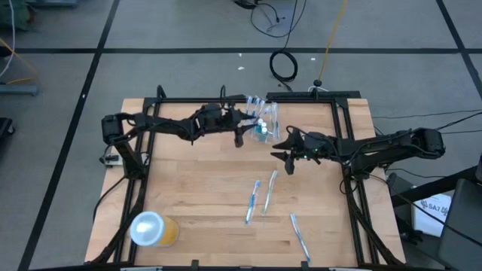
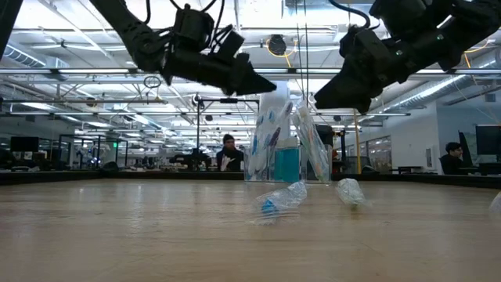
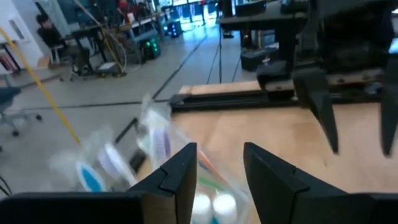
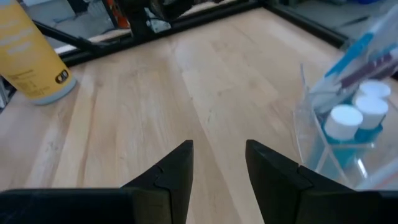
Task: Pick & Place toothbrushing station
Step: Put the violet toothbrush into the transparent organizer, then put the blue toothbrush into the transparent organizer
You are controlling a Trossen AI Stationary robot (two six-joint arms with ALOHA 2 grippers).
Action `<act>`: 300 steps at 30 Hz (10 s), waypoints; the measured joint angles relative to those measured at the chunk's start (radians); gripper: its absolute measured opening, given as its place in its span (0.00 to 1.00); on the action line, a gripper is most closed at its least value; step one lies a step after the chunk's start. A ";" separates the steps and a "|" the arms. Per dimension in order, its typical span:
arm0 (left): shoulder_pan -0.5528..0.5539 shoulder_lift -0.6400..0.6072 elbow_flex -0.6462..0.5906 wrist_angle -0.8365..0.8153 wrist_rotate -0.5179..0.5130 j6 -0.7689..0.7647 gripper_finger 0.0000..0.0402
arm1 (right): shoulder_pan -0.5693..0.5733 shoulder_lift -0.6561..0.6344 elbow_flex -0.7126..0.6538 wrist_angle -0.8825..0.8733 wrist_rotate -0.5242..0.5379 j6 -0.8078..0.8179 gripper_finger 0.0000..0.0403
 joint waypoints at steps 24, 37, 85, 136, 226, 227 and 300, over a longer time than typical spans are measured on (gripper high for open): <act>0.019 0.209 0.245 -0.167 -0.187 -0.045 0.34 | 0.000 0.000 0.000 0.003 -0.004 -0.015 0.35; -0.061 0.209 0.244 -0.159 -0.436 0.065 0.34 | 0.000 0.000 0.000 0.002 -0.004 -0.005 0.35; 0.057 0.147 0.243 -0.417 -0.202 -0.250 0.01 | 0.000 0.000 -0.001 -0.003 -0.003 -0.008 0.35; -0.163 -0.038 0.231 -0.917 -0.426 -0.253 0.40 | 0.000 0.000 -0.001 -0.004 -0.001 -0.017 0.35; -0.756 -0.146 0.233 -0.782 -0.893 -0.638 0.01 | 0.187 0.269 -0.093 0.724 -0.088 0.006 0.35; -0.758 -0.147 0.233 -0.770 -0.892 -0.627 0.01 | 0.187 0.299 -0.088 0.786 -0.113 -0.008 0.35; -0.712 -0.143 0.232 -0.928 -0.813 -0.619 0.04 | 0.235 0.582 0.160 0.863 -0.059 -0.138 0.00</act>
